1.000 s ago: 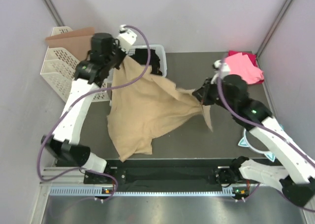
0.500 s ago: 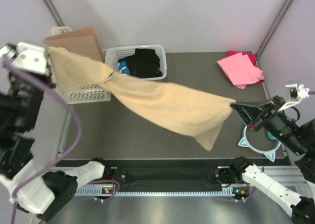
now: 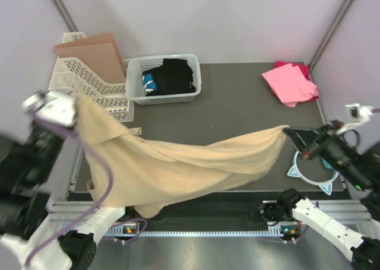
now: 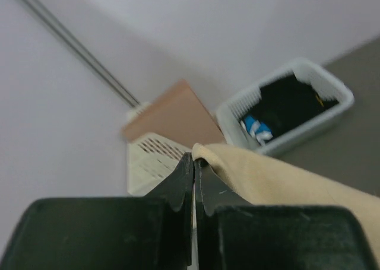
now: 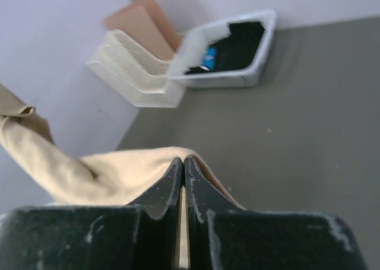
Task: Fold and stack the t-shirts
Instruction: Flatten out the tshirt
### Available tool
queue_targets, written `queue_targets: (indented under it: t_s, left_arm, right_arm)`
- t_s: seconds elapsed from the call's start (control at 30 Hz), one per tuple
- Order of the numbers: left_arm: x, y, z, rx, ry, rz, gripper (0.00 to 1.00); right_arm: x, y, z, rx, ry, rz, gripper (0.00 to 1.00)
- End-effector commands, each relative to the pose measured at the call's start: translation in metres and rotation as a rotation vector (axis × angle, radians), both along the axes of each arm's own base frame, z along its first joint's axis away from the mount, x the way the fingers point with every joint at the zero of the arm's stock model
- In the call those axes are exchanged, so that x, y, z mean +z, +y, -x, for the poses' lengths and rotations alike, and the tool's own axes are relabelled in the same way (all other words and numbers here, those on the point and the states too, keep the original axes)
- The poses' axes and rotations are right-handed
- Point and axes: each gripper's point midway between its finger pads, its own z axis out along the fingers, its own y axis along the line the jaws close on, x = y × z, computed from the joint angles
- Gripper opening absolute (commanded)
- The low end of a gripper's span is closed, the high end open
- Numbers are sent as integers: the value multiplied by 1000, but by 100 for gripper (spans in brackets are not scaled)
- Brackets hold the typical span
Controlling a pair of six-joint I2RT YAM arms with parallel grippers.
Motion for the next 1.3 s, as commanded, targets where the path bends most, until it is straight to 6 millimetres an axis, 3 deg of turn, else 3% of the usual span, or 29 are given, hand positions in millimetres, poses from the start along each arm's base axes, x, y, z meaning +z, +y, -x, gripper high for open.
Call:
queue_targets:
  t_s: [0.0, 0.03, 0.07, 0.13, 0.17, 0.23, 0.27, 0.33, 0.37, 0.5, 0.6, 0.67, 0.7, 0.77, 0.8, 0.9, 0.97, 1.07, 1.17, 1.2, 1.23, 1.27]
  left_arm:
    - [-97, -36, -107, -93, 286, -30, 0]
    - [-112, -38, -123, -93, 318, -42, 0]
    - [-150, -42, -149, -92, 412, -60, 0]
    - [-172, -45, -181, -84, 438, -80, 0]
    - [-201, -49, -206, -83, 512, -99, 0]
    - [-224, -52, -234, -78, 549, -127, 0]
    - [-251, -54, -254, -79, 613, -156, 0]
    - [-273, -58, -276, -69, 649, -187, 0]
    - [-296, -62, -290, -79, 699, -224, 0]
    - [-333, -83, -317, -110, 745, -292, 0]
    - [-349, -87, -328, -76, 763, -327, 0]
    - [-360, -91, -327, -86, 788, -335, 0]
    - [-362, -94, -326, -93, 789, -334, 0]
    - [-370, -94, -320, -100, 798, -342, 0]
    - [-370, -95, -320, -103, 789, -346, 0]
    - [-372, -93, -313, -102, 787, -356, 0]
    - [-373, -91, -309, -98, 785, -360, 0]
    - [-373, -88, -306, -88, 778, -363, 0]
    - [-373, -87, -304, -82, 777, -361, 0]
    - [-373, -87, -304, -82, 776, -359, 0]
    - [-373, -87, -303, -80, 779, -354, 0]
    - [-371, -88, -302, -83, 775, -348, 0]
  right_arm:
    - [-84, 8, -72, -215, 260, 175, 0]
    - [-94, 12, -82, -233, 282, 189, 0]
    - [-120, 19, -97, -251, 343, 249, 0]
    - [-138, 19, -118, -322, 373, 282, 0]
    - [-165, 21, -129, -346, 430, 337, 0]
    - [-186, 17, -147, -394, 475, 347, 0]
    - [-208, 14, -152, -408, 519, 371, 0]
    - [-244, 1, -168, -462, 595, 380, 0]
    - [-261, -5, -173, -483, 635, 397, 0]
    - [-304, -40, -187, -604, 737, 431, 0]
    - [-324, -43, -196, -600, 772, 465, 2]
    - [-341, -40, -203, -580, 814, 497, 12]
    - [-346, -41, -205, -578, 827, 515, 25]
    - [-355, -43, -216, -591, 852, 551, 43]
    - [-355, -49, -220, -616, 851, 578, 61]
    - [-342, -65, -233, -712, 829, 634, 78]
    - [-321, -70, -234, -745, 782, 629, 78]
    - [-295, -62, -225, -711, 696, 593, 71]
    - [-291, -35, -201, -567, 691, 540, 59]
    - [-297, -15, -190, -465, 717, 498, 54]
    - [-310, -10, -177, -422, 755, 489, 53]
    - [-312, -3, -169, -387, 758, 463, 51]
